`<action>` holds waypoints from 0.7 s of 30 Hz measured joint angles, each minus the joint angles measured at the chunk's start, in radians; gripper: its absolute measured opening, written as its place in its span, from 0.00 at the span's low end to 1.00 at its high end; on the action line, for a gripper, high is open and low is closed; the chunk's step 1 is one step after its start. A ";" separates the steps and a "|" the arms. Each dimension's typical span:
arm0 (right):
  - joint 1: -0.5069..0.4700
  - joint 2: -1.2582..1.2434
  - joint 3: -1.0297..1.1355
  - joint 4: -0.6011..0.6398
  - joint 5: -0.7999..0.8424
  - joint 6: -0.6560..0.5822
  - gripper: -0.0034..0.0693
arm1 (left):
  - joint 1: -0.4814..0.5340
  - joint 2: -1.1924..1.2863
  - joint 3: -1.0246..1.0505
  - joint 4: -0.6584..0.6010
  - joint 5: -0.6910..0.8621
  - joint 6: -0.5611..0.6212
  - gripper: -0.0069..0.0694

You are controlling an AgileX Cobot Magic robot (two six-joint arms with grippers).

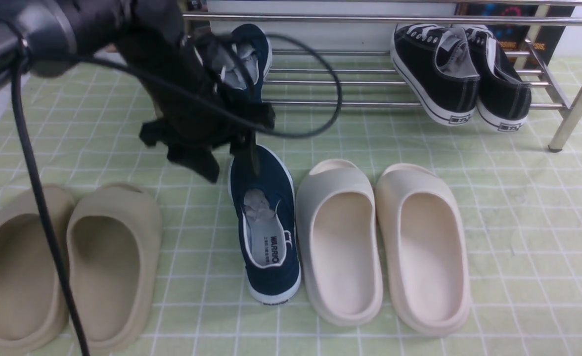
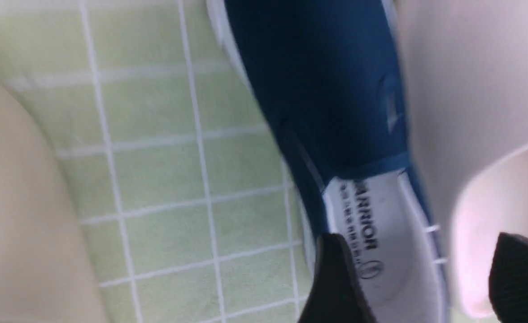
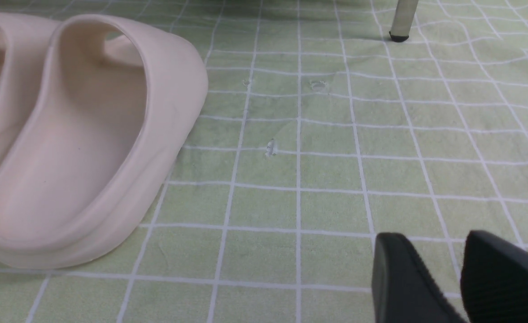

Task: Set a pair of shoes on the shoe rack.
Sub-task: Use the left arm to grab the shoe closest to it

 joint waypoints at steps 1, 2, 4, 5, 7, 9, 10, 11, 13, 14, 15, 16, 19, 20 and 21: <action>0.000 0.000 0.000 0.000 0.000 0.000 0.38 | 0.000 -0.001 0.055 -0.006 -0.048 0.001 0.69; 0.000 0.000 0.000 0.000 0.000 0.000 0.38 | 0.000 0.000 0.104 -0.013 -0.095 0.001 0.69; 0.000 0.000 0.000 0.000 0.000 0.000 0.38 | 0.000 0.006 0.178 -0.032 -0.182 0.004 0.67; 0.000 0.000 0.000 0.000 0.000 0.000 0.38 | 0.000 0.010 0.200 -0.044 -0.214 0.004 0.66; 0.000 0.000 0.000 0.000 0.000 0.000 0.38 | 0.000 0.028 0.235 -0.060 -0.280 0.004 0.59; 0.000 0.000 0.000 0.000 0.000 0.000 0.38 | 0.000 0.045 0.245 -0.066 -0.312 0.006 0.49; 0.000 0.000 0.000 0.000 0.000 0.000 0.38 | 0.000 0.053 0.247 -0.071 -0.328 0.007 0.39; 0.000 0.000 0.000 0.000 0.000 0.000 0.38 | 0.000 0.060 0.247 -0.076 -0.337 0.007 0.31; 0.000 0.000 0.000 0.000 0.000 0.000 0.38 | 0.000 0.062 0.247 -0.077 -0.342 0.007 0.16; 0.000 0.000 0.000 0.000 0.000 0.000 0.38 | 0.000 0.061 0.247 -0.073 -0.340 0.007 0.09; 0.000 0.000 0.000 0.000 0.000 0.000 0.38 | 0.000 0.061 0.247 -0.074 -0.337 0.007 0.09; 0.000 0.000 0.000 0.000 0.000 0.000 0.38 | 0.000 0.056 0.247 -0.071 -0.330 0.007 0.08; 0.000 0.000 0.000 0.000 0.000 0.000 0.38 | 0.000 0.007 0.247 -0.054 -0.250 0.014 0.09; 0.000 0.000 0.000 0.000 0.000 0.000 0.38 | 0.000 -0.022 0.241 -0.049 -0.209 0.018 0.09; 0.000 0.000 0.000 0.000 0.000 0.000 0.38 | 0.000 -0.052 0.231 -0.042 -0.170 0.023 0.09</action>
